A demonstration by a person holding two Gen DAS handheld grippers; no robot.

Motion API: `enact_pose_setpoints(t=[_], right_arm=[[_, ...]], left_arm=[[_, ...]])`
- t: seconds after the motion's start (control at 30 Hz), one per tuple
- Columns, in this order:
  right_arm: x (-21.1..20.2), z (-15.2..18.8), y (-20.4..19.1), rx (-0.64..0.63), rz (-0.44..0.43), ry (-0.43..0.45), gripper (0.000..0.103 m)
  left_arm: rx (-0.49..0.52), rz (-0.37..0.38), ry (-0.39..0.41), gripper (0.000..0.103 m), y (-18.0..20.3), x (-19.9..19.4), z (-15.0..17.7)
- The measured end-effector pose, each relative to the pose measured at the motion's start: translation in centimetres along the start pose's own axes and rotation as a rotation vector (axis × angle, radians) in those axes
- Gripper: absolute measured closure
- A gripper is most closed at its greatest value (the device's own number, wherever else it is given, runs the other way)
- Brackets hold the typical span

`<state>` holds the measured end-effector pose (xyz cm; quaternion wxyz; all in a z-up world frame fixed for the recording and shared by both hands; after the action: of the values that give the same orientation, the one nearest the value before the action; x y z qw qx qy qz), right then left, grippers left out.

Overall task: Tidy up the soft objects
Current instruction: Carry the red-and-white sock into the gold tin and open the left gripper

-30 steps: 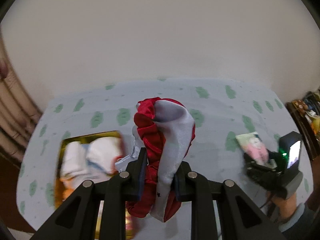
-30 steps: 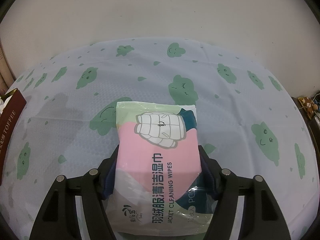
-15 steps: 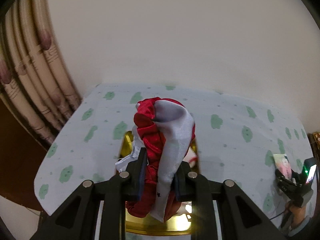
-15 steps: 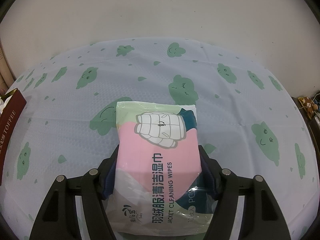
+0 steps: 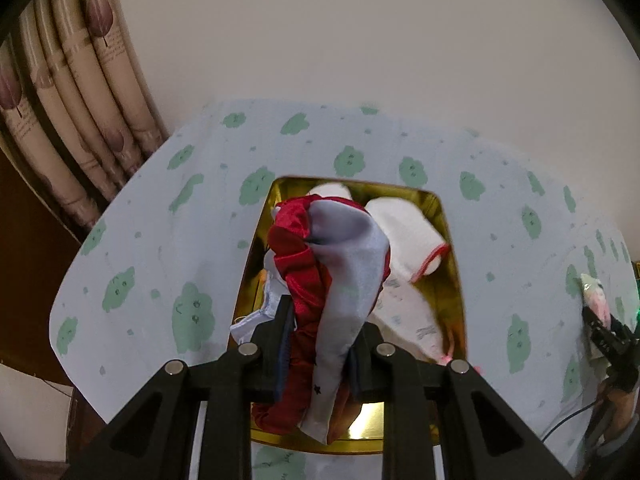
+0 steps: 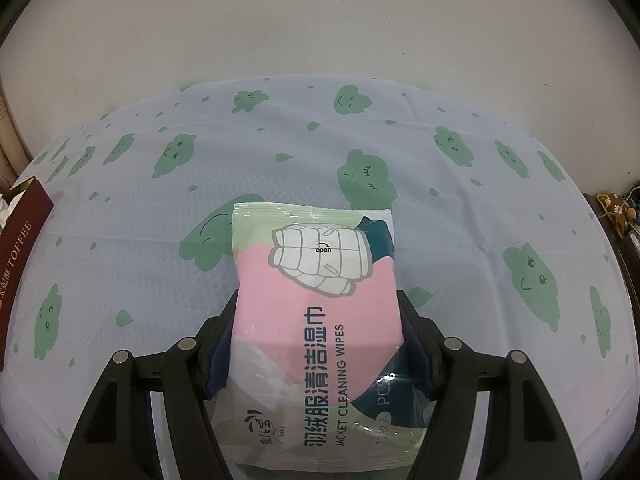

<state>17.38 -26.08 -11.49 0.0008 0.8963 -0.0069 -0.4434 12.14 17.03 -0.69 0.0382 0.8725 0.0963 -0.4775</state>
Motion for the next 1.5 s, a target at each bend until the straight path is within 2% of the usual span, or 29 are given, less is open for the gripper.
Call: enact_pose_setpoints(t=[0.17,0.3,0.4,0.53,0.73,0.93,1.03,1.43,1.47,1.5], right_arm=[[0.0,0.0,0.0,0.0,0.0,0.0,0.036],[0.0,0.0,0.0,0.0,0.0,0.0,0.036],[0.0,0.0,0.0,0.0,0.0,0.0,0.036],[0.0,0.0,0.0,0.0,-0.001,0.0,0.035],[0.0,0.0,0.0,0.001,-0.001,0.0,0.035],[0.0,0.0,0.0,0.0,0.0,0.0,0.035],[0.0,0.0,0.0,0.0,0.0,-0.001,0.035],[0.0,0.0,0.0,0.001,-0.001,0.0,0.035],[0.0,0.0,0.0,0.0,-0.001,0.0,0.035],[0.0,0.0,0.1,0.0,-0.002,0.0,0.036]], left_arm=[[-0.009,0.023,-0.013,0.078,-0.8,1.4,0.8],[-0.017,0.033,-0.009,0.073,-1.3,1.9,1.1],[0.004,0.044,-0.011,0.064,-1.3,1.9,1.1],[0.045,0.066,-0.012,0.062,-0.9,1.1,1.1],[0.059,0.109,0.054,0.062,-1.0,-0.9,0.7],[0.023,0.132,0.069,0.062,-1.9,-1.9,-0.1],[-0.005,0.134,0.11,0.062,-2.7,-2.9,-0.6],[-0.006,0.199,0.171,0.062,-2.8,-4.7,-1.5],[-0.005,0.198,0.175,0.061,-2.7,-4.6,-1.5],[-0.006,0.195,0.176,0.055,-2.7,-4.5,-1.5]])
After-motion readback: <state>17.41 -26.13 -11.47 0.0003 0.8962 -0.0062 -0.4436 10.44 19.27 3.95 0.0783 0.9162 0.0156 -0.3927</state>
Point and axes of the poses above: each gripper's, at about its wrist camera, not at the fingertips, and x roughly the way its jaws point, y to its right, z to its underside, the point moved 2 cm from there along x, roughly the way its jaws point, and after that the axes turned 3 degrees about y, right-handed, at the moved point
